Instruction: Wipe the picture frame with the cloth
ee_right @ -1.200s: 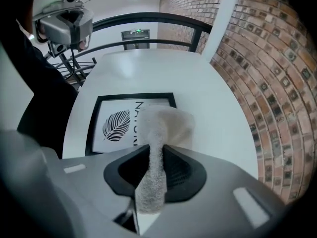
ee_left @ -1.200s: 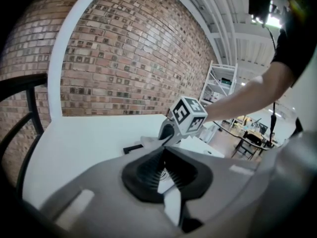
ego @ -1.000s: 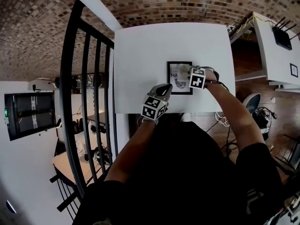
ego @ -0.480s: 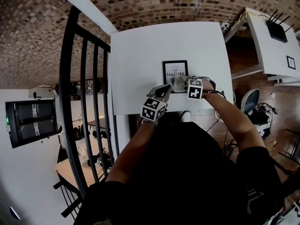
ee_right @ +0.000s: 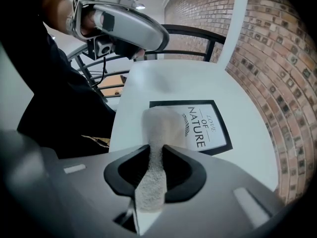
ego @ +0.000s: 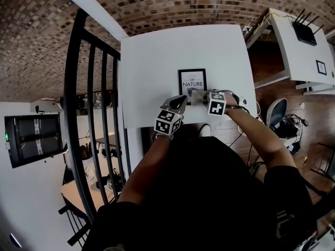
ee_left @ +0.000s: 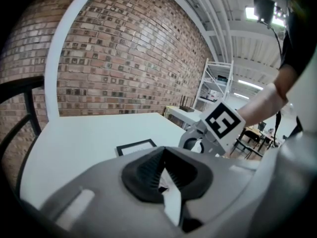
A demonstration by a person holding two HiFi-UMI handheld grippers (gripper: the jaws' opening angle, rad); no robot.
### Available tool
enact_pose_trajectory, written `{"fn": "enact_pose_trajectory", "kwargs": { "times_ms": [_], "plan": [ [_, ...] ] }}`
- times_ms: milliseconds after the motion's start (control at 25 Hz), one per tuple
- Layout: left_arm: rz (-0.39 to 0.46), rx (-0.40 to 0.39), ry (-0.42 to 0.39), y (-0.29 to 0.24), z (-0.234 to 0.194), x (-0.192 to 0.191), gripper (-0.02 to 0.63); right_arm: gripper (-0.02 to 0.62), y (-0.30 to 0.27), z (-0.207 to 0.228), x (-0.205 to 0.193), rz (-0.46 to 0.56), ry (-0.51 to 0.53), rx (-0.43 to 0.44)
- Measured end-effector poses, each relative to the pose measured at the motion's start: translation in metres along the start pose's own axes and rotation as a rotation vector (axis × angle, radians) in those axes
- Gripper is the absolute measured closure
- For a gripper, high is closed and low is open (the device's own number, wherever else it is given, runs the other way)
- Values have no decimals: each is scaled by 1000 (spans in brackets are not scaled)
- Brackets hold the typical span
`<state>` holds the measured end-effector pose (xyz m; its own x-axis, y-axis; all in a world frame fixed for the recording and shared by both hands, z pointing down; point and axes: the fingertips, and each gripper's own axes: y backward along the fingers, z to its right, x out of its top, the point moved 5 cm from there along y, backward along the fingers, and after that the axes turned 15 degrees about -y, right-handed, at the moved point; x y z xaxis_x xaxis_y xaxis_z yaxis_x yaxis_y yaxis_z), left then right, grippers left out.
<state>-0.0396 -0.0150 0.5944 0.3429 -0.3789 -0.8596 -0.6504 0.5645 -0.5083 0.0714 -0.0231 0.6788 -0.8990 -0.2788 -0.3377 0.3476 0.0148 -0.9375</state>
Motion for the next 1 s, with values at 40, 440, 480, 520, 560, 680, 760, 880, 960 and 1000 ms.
{"fn": "enact_pose_trajectory", "kwargs": {
  "times_ms": [40,440,480,520,560,680,760,880,960,1000],
  "plan": [
    [2,3,-1,0,1,0,604,514,4,-1,0,12,-4,-1],
    [113,62,-5,26,-13,24,604,514,93,19,32,504,-319,-56],
    [134,68,-6,29,-13,29,604,514,107,21,36,575,-356,-68],
    [156,73,-6,33,-14,34,604,514,120,23,39,646,-391,-80],
    [179,79,-4,36,-14,40,604,514,133,25,40,715,-423,-87],
    [264,95,15,46,-14,59,604,512,167,26,41,898,-491,-88],
    [313,98,13,52,-11,74,604,512,191,23,43,1008,-504,-87],
    [367,89,-15,59,-2,96,604,512,223,14,43,1148,-506,-75],
    [395,76,-46,64,4,108,604,512,238,7,43,1207,-489,-66],
    [405,69,-62,67,8,113,604,512,243,3,43,1226,-476,-64]
  ]
}}
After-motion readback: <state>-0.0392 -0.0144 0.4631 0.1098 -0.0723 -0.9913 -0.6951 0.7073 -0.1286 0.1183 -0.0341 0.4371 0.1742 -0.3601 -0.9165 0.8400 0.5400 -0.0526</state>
